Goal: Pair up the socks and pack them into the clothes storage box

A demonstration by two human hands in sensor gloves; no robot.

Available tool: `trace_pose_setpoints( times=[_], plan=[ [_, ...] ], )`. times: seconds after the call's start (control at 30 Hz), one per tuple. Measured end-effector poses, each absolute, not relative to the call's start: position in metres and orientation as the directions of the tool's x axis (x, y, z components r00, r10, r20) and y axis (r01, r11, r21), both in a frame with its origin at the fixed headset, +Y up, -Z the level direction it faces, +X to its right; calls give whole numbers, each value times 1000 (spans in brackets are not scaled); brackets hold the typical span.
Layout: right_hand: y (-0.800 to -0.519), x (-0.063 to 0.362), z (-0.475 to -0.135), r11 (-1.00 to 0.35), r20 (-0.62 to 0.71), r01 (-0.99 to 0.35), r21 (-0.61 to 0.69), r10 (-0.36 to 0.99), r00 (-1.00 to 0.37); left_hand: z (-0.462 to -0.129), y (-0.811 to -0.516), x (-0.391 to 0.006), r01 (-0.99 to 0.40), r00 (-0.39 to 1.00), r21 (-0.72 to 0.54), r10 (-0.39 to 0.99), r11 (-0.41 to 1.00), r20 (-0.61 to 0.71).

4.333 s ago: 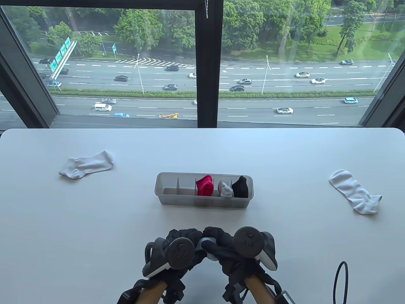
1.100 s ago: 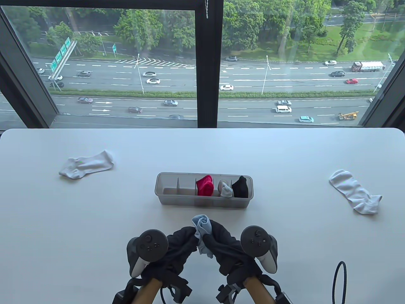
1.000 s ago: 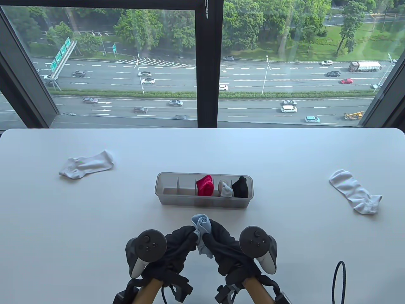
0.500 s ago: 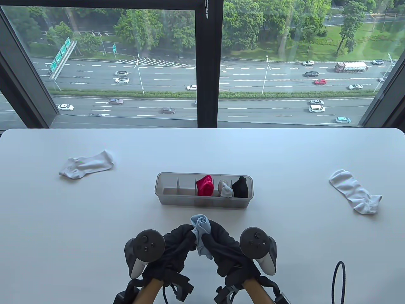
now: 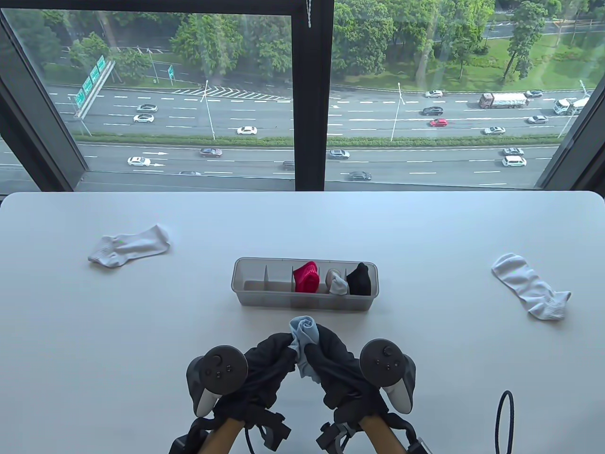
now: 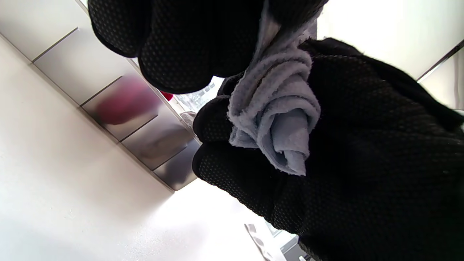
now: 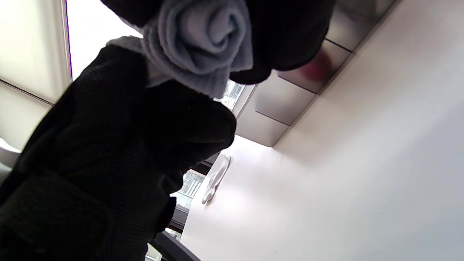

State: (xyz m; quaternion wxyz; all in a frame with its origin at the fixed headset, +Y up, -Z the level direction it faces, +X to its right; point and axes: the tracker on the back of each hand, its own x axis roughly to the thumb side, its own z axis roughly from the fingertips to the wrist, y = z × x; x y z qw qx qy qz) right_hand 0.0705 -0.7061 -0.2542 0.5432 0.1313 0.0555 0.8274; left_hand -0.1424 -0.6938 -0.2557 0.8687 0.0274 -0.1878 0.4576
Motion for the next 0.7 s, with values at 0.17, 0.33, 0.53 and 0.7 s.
trace_pose_setpoints(
  times=[0.17, 0.33, 0.53, 0.7],
  plan=[
    [-708, 74, -257, -452, 126, -876, 167, 891, -436, -254, -694, -136, -767, 556, -116, 744, 631, 371],
    [-709, 79, -259, -477, 132, -870, 123, 877, -462, -260, -696, -136, -770, 515, -202, 776, 605, 362],
    [-709, 82, -257, -507, 144, -861, 51, 857, -496, -261, -696, -136, -767, 503, -239, 789, 595, 352],
    [-709, 81, -256, -545, 168, -837, 37, 829, -533, -260, -698, -136, -765, 525, -217, 782, 607, 336]
  ],
)
